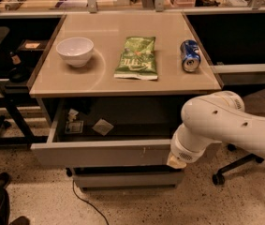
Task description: Close top drawer
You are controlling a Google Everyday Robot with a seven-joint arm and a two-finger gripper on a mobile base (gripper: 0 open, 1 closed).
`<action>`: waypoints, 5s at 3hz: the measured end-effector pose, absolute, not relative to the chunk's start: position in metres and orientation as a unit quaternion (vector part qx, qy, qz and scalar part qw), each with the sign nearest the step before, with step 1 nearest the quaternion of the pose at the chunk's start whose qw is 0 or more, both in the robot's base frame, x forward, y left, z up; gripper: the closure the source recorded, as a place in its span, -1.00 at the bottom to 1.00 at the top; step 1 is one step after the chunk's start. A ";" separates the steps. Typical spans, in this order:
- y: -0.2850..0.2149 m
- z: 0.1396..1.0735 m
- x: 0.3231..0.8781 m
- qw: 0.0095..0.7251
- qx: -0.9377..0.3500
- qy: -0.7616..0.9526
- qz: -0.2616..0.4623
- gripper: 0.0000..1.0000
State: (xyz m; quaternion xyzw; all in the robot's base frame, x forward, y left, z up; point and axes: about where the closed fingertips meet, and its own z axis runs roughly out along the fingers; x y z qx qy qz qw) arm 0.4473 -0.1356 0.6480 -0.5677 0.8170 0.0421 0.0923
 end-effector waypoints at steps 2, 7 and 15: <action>-0.128 0.646 0.475 0.098 -0.575 0.812 0.025 0.65; -0.128 0.646 0.475 0.098 -0.575 0.812 0.025 -1.00; -0.122 0.626 0.555 0.095 -0.572 0.814 -0.023 0.64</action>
Offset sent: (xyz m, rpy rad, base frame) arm 0.0275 0.0075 -0.0020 -0.0205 -0.0295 0.0138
